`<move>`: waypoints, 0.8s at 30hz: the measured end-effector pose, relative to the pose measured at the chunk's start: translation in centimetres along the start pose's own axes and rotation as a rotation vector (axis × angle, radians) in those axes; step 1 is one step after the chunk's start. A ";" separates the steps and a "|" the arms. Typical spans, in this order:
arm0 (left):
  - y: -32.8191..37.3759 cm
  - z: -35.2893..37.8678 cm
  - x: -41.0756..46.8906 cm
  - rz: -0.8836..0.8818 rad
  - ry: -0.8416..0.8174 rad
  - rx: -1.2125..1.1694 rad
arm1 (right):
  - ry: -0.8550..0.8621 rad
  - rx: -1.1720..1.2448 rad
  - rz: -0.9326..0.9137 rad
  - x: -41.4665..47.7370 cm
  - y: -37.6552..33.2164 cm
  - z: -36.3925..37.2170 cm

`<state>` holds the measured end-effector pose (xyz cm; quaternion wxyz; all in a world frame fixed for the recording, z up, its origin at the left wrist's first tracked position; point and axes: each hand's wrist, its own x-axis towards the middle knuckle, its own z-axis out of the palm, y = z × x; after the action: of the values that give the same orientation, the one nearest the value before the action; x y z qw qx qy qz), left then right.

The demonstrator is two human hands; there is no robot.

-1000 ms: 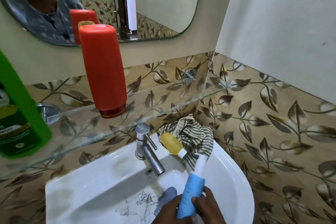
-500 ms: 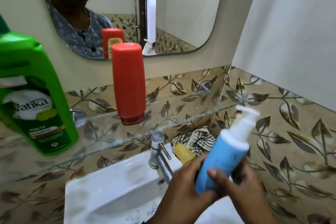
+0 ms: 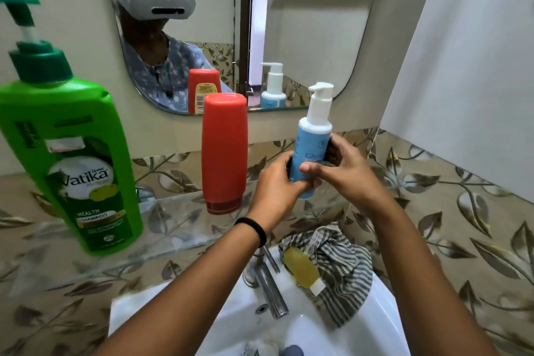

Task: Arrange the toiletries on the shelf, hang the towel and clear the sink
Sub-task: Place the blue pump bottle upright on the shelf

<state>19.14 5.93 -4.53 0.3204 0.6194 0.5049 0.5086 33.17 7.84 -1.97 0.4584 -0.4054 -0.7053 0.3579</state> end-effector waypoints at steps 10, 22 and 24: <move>-1.0 0.2 0.8 -0.025 0.033 0.042 | -0.050 0.030 0.036 1.0 1.4 0.5; -3.1 -0.6 -10.5 0.181 0.091 0.036 | 0.800 -0.280 -0.012 -9.1 12.8 5.9; -5.1 -0.1 -12.3 0.125 0.058 0.039 | 0.736 -0.373 0.097 -10.2 15.5 7.4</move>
<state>17.85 -4.34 -12.90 0.2612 0.6409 0.4844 0.5352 32.58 4.12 -21.62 0.5813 -0.6152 -0.5270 0.0765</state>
